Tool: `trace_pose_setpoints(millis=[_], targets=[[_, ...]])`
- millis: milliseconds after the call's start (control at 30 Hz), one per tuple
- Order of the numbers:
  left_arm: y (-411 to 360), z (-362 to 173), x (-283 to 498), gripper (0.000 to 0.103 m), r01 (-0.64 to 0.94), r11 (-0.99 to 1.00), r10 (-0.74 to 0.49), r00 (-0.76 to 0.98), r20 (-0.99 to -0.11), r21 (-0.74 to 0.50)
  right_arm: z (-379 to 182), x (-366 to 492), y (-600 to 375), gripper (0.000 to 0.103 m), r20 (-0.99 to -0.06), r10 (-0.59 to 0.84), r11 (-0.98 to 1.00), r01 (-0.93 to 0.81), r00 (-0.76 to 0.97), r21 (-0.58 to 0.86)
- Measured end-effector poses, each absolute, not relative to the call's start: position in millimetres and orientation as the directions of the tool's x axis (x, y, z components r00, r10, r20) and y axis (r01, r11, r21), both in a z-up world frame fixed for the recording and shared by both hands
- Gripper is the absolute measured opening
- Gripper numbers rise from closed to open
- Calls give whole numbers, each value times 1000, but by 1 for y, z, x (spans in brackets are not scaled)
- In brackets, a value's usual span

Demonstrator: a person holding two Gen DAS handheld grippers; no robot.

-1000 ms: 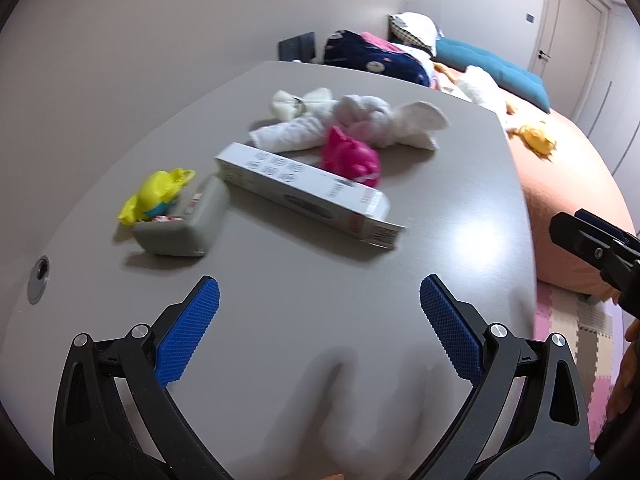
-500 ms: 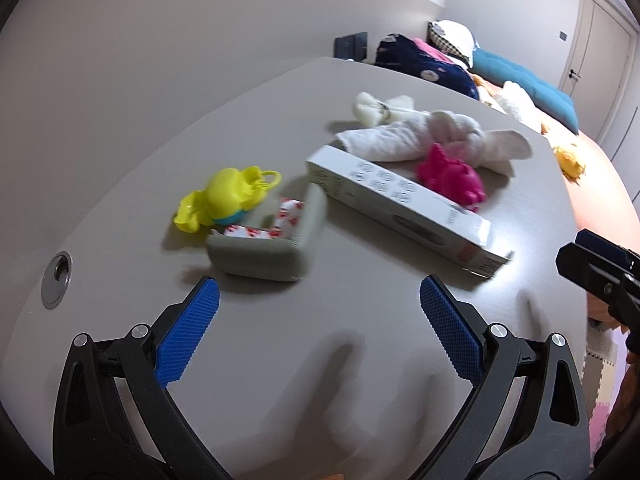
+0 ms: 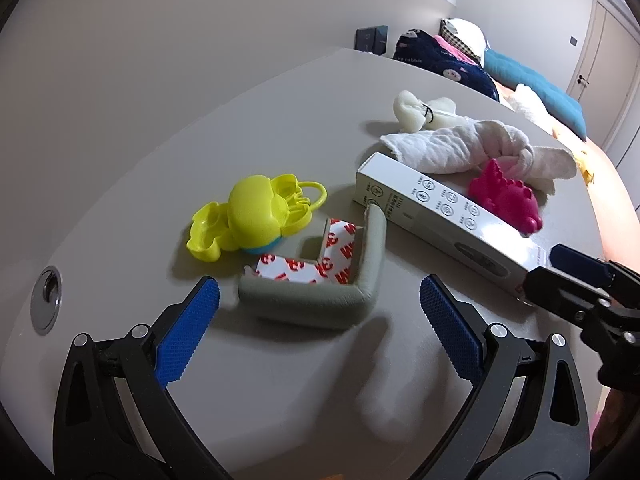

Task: Collect trash
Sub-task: 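Move both open tools back over the table items, then grasp the white printed box with the right tool while the left tool grasps the grey corner guard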

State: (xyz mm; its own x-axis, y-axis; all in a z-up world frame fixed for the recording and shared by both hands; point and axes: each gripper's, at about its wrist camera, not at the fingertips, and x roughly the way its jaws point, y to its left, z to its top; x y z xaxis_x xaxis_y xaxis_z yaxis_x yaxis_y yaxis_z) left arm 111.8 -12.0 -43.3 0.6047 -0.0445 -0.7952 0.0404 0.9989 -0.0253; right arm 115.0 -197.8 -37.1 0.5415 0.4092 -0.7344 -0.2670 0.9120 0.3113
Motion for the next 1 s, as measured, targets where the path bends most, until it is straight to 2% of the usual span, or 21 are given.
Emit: trace_pose_setpoints(millis=[200, 300, 400, 467, 533, 700, 1000], targets=[[-6, -48, 124, 97, 40, 998, -55, 606, -794, -38, -45, 126, -193, 59, -743, 421, 906, -266, 519, 328], [-2, -48, 125, 95, 38, 998, -59, 610, -790, -46, -46, 128, -188, 57, -745, 421, 906, -280, 518, 317], [1, -48, 125, 78, 40, 997, -75, 611, -788, -64, -47, 130, -182, 55, -744, 419, 906, -296, 520, 304], [3, -47, 123, 62, 41, 997, -81, 619, -781, -71, -47, 130, -178, 50, -744, 419, 905, -307, 520, 295], [5, -46, 120, 61, 45, 996, -86, 620, -780, -74, -47, 126, -173, 42, -747, 421, 901, -332, 515, 279], [6, -45, 108, 60, 51, 996, -89, 616, -783, -73, -46, 113, -170, 32, -743, 419, 898, -359, 522, 255], [-3, -35, 84, 60, 40, 997, -81, 633, -770, -72, -32, 92, -186, 31, -711, 460, 883, -357, 533, 304]])
